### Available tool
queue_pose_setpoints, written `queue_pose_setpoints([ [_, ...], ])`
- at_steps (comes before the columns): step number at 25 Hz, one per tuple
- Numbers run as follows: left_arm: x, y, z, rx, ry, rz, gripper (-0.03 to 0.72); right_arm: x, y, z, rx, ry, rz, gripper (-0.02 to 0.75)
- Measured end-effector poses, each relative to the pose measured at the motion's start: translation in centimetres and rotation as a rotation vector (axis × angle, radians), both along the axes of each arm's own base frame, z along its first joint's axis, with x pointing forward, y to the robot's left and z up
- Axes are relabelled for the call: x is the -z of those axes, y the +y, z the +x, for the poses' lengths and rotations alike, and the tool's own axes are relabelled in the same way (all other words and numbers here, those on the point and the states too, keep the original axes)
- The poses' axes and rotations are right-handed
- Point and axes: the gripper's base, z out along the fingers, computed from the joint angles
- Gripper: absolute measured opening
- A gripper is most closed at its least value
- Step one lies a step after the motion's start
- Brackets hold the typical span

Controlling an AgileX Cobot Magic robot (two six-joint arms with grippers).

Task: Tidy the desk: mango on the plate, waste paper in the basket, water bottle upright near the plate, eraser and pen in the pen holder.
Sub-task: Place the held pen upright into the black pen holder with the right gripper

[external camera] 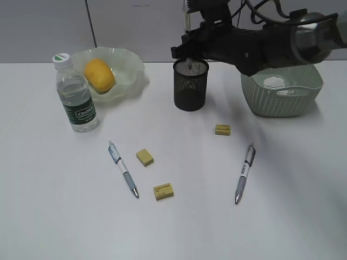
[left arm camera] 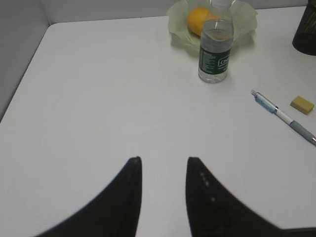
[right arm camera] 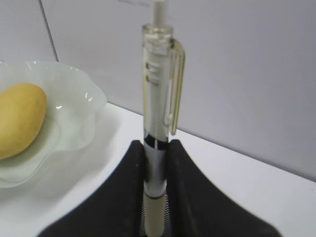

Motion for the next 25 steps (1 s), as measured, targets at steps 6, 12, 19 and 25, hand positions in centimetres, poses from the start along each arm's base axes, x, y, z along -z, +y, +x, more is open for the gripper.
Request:
queue_pose_setpoints([
  [6,0.0,0.0,0.0,0.000,0.000,0.000,0.239,0.5,0.1,0.0,-0.002,0.024,-0.007,0.127],
  [12,0.0,0.0,0.0,0.000,0.000,0.000,0.239,0.8,0.0,-0.1,0.012,0.062,0.019,0.315],
  [19,0.0,0.0,0.0,0.000,0.000,0.000,0.238,1.2,0.0,-0.2,0.021,0.114,0.014,0.482],
  [25,0.0,0.0,0.0,0.000,0.000,0.000,0.238,-0.3,-0.1,-0.1,0.033,0.236,-0.051,0.475],
])
